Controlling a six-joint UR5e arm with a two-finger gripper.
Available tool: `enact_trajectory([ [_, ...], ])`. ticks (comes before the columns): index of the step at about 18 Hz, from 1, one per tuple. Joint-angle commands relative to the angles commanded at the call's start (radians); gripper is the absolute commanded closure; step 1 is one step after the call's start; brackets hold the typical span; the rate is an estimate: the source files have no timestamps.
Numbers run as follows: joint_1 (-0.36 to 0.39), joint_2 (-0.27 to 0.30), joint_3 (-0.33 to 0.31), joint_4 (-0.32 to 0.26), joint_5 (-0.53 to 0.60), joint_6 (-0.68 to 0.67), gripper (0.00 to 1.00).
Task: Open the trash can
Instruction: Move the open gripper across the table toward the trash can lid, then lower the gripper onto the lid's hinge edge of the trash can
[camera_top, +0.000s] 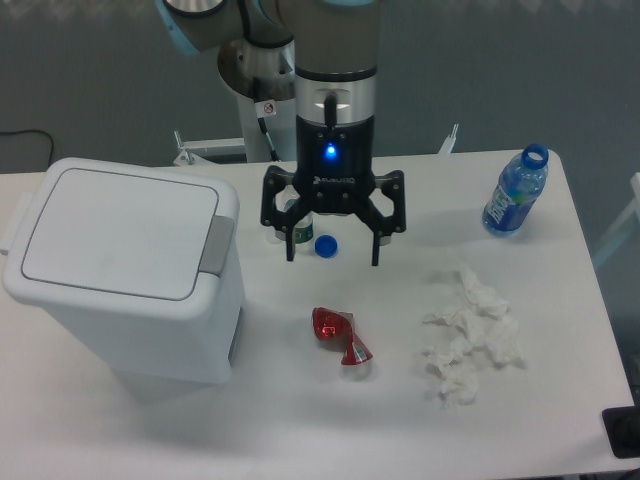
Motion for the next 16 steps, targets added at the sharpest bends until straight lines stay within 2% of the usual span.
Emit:
enact_trajectory([
  [5, -0.009, 0.021, -0.026, -0.003, -0.005, -0.026, 0.0],
  [16, -0.035, 0.021, -0.038, -0.006, -0.006, -0.026, 0.0],
])
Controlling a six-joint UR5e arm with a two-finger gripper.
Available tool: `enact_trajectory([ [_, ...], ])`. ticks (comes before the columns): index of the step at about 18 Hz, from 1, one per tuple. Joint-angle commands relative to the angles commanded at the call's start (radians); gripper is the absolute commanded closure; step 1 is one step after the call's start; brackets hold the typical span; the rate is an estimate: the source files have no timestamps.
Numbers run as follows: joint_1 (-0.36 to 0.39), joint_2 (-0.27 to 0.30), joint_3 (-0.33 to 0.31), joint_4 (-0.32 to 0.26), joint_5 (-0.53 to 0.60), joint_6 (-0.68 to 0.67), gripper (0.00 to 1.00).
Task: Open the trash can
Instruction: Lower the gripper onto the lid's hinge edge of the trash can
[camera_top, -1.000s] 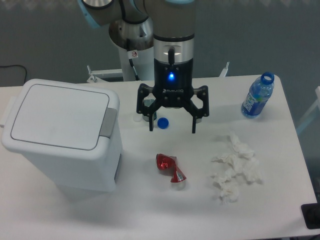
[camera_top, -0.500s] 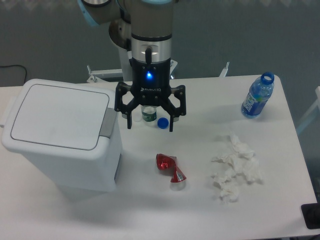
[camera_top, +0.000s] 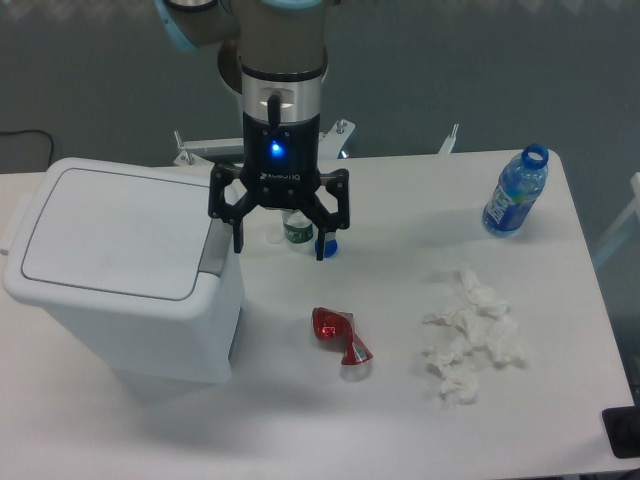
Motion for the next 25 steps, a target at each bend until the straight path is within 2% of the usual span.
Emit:
enact_trajectory([
  [25, -0.014, -0.002, -0.017, 0.002, 0.0, 0.002, 0.0],
])
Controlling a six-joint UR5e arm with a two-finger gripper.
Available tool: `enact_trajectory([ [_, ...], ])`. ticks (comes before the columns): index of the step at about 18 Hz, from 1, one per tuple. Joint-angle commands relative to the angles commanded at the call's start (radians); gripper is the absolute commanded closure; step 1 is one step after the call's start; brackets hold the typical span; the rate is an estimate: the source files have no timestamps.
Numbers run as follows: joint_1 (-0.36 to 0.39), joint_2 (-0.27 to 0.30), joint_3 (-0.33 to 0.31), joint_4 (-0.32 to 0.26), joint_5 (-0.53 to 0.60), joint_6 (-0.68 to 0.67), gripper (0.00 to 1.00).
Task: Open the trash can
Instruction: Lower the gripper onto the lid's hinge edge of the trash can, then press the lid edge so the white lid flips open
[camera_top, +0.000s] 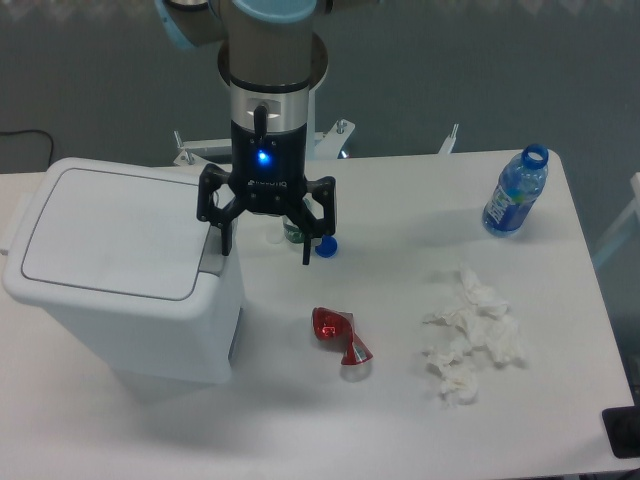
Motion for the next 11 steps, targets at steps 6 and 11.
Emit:
enact_trajectory([
  [6, 0.0, 0.0, -0.009, 0.003, 0.0, 0.002, 0.0],
  [11, 0.0, 0.0, -0.009, 0.003, 0.0, 0.002, 0.0],
])
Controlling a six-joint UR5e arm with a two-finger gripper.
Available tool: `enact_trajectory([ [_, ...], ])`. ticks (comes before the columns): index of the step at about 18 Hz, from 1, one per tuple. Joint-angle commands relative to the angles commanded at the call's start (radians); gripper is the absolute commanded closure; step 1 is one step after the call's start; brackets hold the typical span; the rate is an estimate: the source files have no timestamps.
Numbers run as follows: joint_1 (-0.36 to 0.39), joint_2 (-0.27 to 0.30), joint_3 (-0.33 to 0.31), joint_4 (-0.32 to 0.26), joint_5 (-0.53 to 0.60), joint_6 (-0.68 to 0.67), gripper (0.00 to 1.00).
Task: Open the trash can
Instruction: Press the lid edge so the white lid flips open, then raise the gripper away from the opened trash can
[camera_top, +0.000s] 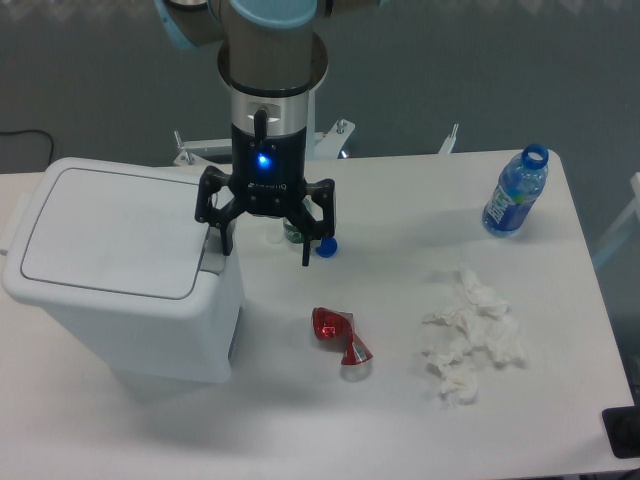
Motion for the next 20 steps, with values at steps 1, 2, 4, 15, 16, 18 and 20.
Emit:
enact_trajectory([
  [1, -0.002, 0.0, 0.0, 0.0, 0.0, 0.0, 0.0],
  [2, 0.0, 0.0, 0.0, 0.0, 0.0, 0.0, 0.0],
  [4, -0.002, 0.0, 0.0, 0.0, -0.002, 0.0, 0.0],
  [15, 0.063, 0.008, 0.055, 0.005, -0.038, 0.047, 0.0],
  [16, 0.064, 0.006, 0.055, 0.005, -0.038, 0.081, 0.0],
  [18, 0.078, 0.006, 0.055, 0.008, -0.037, 0.153, 0.0],
  [20, 0.08, 0.003, 0.055, 0.008, -0.002, 0.23, 0.0],
])
